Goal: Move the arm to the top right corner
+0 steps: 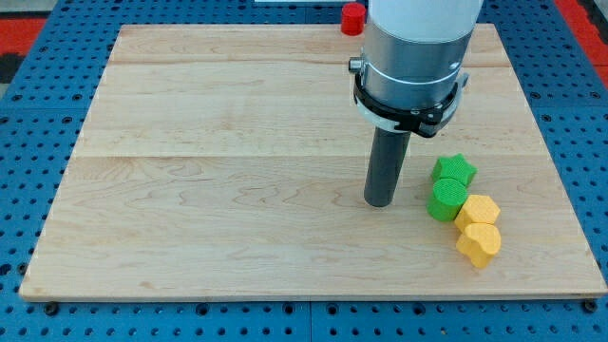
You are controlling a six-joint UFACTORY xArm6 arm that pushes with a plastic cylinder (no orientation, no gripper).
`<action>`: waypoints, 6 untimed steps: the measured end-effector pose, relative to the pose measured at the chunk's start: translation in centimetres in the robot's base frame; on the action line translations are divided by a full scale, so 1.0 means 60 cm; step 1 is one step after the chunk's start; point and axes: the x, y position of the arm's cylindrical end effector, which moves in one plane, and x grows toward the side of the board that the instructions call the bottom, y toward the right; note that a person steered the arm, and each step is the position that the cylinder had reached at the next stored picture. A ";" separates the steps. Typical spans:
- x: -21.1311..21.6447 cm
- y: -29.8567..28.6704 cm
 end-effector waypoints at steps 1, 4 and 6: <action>0.000 0.000; -0.058 0.024; -0.156 0.033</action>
